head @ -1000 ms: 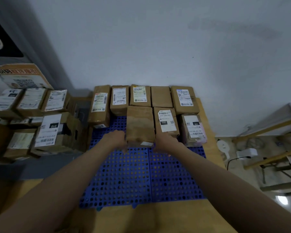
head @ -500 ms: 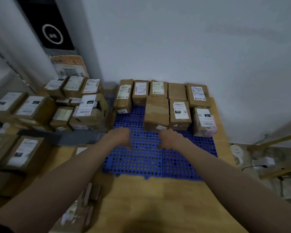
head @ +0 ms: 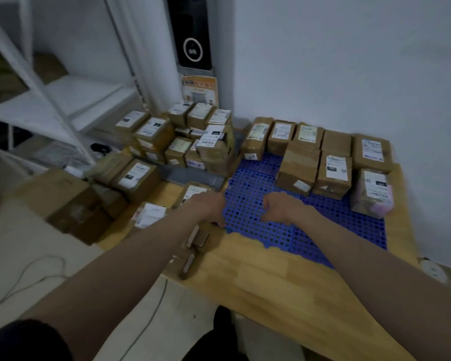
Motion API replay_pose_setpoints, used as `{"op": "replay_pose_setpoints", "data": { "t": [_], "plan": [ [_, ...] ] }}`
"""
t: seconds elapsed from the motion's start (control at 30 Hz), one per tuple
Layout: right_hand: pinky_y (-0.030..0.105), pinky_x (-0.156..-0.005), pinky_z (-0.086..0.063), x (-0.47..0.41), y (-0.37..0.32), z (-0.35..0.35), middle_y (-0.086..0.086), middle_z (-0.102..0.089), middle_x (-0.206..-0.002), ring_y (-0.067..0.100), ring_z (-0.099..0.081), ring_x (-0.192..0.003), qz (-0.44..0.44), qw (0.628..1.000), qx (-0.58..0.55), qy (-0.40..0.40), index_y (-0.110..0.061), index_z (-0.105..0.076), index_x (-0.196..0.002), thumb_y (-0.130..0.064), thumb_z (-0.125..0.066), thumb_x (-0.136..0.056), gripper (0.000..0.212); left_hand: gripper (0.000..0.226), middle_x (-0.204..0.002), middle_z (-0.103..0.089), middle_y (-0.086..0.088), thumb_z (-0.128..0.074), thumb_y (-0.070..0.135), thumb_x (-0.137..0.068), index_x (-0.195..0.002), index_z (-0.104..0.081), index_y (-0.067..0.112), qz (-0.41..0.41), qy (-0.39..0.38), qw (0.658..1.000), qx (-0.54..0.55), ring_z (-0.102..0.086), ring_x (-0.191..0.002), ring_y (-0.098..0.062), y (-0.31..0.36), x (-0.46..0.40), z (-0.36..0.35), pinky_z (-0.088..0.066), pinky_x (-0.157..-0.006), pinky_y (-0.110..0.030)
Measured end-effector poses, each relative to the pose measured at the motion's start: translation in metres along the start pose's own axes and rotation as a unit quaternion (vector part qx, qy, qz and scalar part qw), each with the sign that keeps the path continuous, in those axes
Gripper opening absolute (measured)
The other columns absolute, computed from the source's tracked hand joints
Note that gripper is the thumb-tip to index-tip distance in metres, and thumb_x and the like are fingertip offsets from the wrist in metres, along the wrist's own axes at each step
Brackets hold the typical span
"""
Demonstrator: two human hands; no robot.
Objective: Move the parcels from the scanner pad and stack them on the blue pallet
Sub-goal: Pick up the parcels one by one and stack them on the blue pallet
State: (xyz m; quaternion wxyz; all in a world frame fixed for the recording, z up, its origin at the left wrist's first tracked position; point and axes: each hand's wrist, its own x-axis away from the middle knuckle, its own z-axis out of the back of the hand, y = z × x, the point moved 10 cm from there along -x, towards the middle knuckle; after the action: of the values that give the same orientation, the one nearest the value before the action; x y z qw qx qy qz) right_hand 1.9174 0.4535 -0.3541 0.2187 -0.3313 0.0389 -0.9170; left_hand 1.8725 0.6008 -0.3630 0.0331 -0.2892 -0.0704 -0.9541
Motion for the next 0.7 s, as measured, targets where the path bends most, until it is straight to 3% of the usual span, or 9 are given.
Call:
{"op": "replay_pose_setpoints", "data": {
  "t": [0.07, 0.17, 0.27, 0.37, 0.5, 0.63, 0.7],
  "plan": [
    [0.037, -0.067, -0.048, 0.003, -0.022, 0.002, 0.012, -0.06, -0.105, 0.023, -0.052, -0.075, 0.017, 1.0, 0.012, 0.01, -0.004, -0.057, -0.127, -0.028, -0.06, -0.096, 0.039, 0.047, -0.122, -0.058, -0.007, -0.072, 0.037, -0.084, -0.123, -0.055, 0.015, 0.013, 0.025, 1.0, -0.004, -0.057, -0.109, -0.024, -0.016, 0.019, 0.003, -0.051, -0.083, -0.036],
    [0.036, -0.065, -0.045, 0.002, -0.058, 0.001, 0.006, -0.052, -0.093, 0.021, -0.051, -0.073, 0.035, 0.999, 0.027, 0.026, -0.009, -0.058, -0.12, -0.028, -0.06, -0.095, 0.032, 0.052, -0.124, -0.054, -0.007, -0.071, 0.042, -0.082, -0.124, -0.052, 0.016, 0.056, 0.056, 0.997, 0.01, -0.056, -0.103, -0.022, -0.053, 0.046, 0.002, -0.048, -0.072, -0.031],
    [0.035, -0.062, -0.042, 0.0, -0.099, -0.006, 0.006, -0.05, -0.089, 0.022, -0.049, -0.072, 0.059, 0.997, 0.041, 0.023, -0.012, -0.059, -0.108, -0.027, -0.058, -0.095, 0.019, 0.052, -0.125, -0.055, -0.007, -0.07, 0.04, -0.083, -0.125, -0.053, 0.015, 0.088, 0.057, 0.994, 0.02, -0.056, -0.109, -0.024, -0.091, 0.069, -0.004, -0.05, -0.081, -0.034],
    [0.034, -0.062, -0.043, -0.004, -0.143, -0.012, 0.014, -0.062, -0.104, 0.022, -0.053, -0.073, 0.093, 0.994, 0.063, 0.014, -0.007, -0.06, -0.117, -0.026, -0.058, -0.095, 0.028, 0.053, -0.127, -0.055, -0.004, -0.071, 0.041, -0.083, -0.126, -0.053, 0.018, 0.128, 0.062, 0.989, 0.039, -0.056, -0.111, -0.025, -0.135, 0.089, -0.007, -0.05, -0.085, -0.035],
    [0.034, -0.062, -0.039, -0.013, -0.201, -0.015, 0.018, -0.062, -0.124, 0.022, -0.05, -0.075, 0.129, 0.987, 0.094, 0.022, -0.005, -0.061, -0.118, -0.028, -0.058, -0.094, 0.034, 0.056, -0.127, -0.055, -0.003, -0.072, 0.043, -0.083, -0.129, -0.052, 0.018, 0.153, 0.061, 0.985, 0.053, -0.056, -0.112, -0.024, -0.19, 0.108, -0.011, -0.051, -0.092, -0.039],
    [0.041, -0.081, -0.053, -0.03, -0.259, -0.015, 0.011, -0.062, -0.118, 0.025, -0.062, -0.096, 0.145, 0.983, 0.106, 0.025, -0.01, -0.059, -0.12, -0.033, -0.06, -0.093, 0.035, 0.038, -0.11, -0.061, -0.003, -0.069, 0.038, -0.083, -0.111, -0.059, 0.016, 0.17, 0.059, 0.983, 0.048, -0.061, -0.097, -0.022, -0.247, 0.12, -0.007, -0.055, -0.085, -0.04],
    [0.039, -0.081, -0.055, -0.04, -0.289, -0.014, 0.009, -0.061, -0.117, 0.026, -0.063, -0.098, 0.144, 0.985, 0.098, 0.021, -0.011, -0.058, -0.12, -0.031, -0.06, -0.092, 0.034, 0.031, -0.105, -0.062, -0.005, -0.067, 0.032, -0.084, -0.107, -0.06, 0.013, 0.171, 0.065, 0.982, 0.047, -0.061, -0.092, -0.023, -0.279, 0.127, 0.0, -0.055, -0.083, -0.04]
  ]
}}
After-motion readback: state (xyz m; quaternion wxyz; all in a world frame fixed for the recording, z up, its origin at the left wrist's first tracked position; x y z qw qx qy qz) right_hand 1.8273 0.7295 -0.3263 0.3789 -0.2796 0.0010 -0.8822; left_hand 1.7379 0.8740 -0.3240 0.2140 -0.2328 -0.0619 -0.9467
